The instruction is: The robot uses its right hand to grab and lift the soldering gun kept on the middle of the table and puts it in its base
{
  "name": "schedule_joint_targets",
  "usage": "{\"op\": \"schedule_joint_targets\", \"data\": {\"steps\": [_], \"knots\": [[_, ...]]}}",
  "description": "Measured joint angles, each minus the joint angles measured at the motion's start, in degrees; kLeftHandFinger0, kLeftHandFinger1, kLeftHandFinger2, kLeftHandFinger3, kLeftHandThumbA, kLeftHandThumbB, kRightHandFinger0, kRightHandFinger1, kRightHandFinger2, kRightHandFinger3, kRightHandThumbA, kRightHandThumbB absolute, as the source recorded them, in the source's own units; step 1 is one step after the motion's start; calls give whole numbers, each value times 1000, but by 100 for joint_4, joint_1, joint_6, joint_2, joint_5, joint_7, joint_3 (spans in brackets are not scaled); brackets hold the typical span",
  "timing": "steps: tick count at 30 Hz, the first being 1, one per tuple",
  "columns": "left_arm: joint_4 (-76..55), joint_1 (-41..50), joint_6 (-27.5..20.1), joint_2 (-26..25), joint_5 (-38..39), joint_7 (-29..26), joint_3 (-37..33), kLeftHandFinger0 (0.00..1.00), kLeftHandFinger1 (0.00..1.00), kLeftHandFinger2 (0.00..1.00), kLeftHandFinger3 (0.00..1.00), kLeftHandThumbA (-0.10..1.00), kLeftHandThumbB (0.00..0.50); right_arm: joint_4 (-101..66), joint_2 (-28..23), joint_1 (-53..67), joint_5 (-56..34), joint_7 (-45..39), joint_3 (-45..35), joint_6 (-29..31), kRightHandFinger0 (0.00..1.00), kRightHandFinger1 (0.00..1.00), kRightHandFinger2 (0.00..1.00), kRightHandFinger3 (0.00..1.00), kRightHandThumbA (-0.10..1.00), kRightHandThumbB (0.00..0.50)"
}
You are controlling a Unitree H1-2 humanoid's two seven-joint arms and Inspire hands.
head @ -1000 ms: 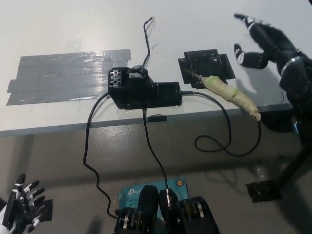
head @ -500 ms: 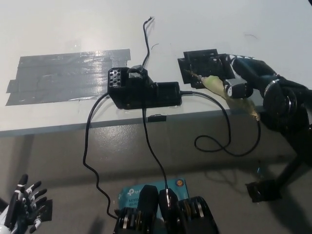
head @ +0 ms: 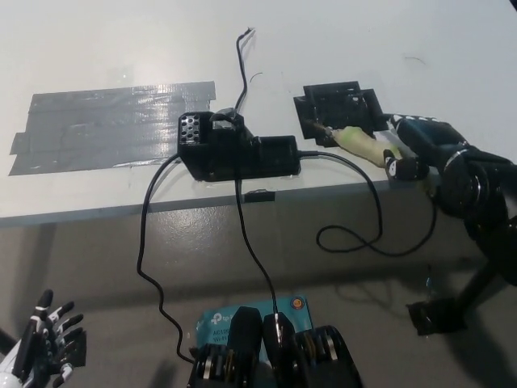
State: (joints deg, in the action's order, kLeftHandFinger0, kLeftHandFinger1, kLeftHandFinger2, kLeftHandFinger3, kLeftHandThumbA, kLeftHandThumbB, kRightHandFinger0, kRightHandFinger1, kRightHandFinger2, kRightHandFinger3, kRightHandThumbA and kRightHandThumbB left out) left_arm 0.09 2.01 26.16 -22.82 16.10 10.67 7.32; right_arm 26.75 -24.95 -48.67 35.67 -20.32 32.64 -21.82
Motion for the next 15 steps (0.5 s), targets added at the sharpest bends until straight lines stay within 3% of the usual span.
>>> {"op": "schedule_joint_targets", "data": {"steps": [4, 15], "knots": [[-3, -7, 0, -5, -5, 2, -17, 1000, 1000, 1000, 1000, 1000, 0, -1, 30, 0, 27, -1, -1, 5, 1000, 1000, 1000, 1000, 347, 299], [-1, -17, 0, -6, -4, 7, -21, 1000, 1000, 1000, 1000, 1000, 0, 182, 355, -4, 105, -33, 7, 19, 1000, 1000, 1000, 1000, 309, 313]]}}
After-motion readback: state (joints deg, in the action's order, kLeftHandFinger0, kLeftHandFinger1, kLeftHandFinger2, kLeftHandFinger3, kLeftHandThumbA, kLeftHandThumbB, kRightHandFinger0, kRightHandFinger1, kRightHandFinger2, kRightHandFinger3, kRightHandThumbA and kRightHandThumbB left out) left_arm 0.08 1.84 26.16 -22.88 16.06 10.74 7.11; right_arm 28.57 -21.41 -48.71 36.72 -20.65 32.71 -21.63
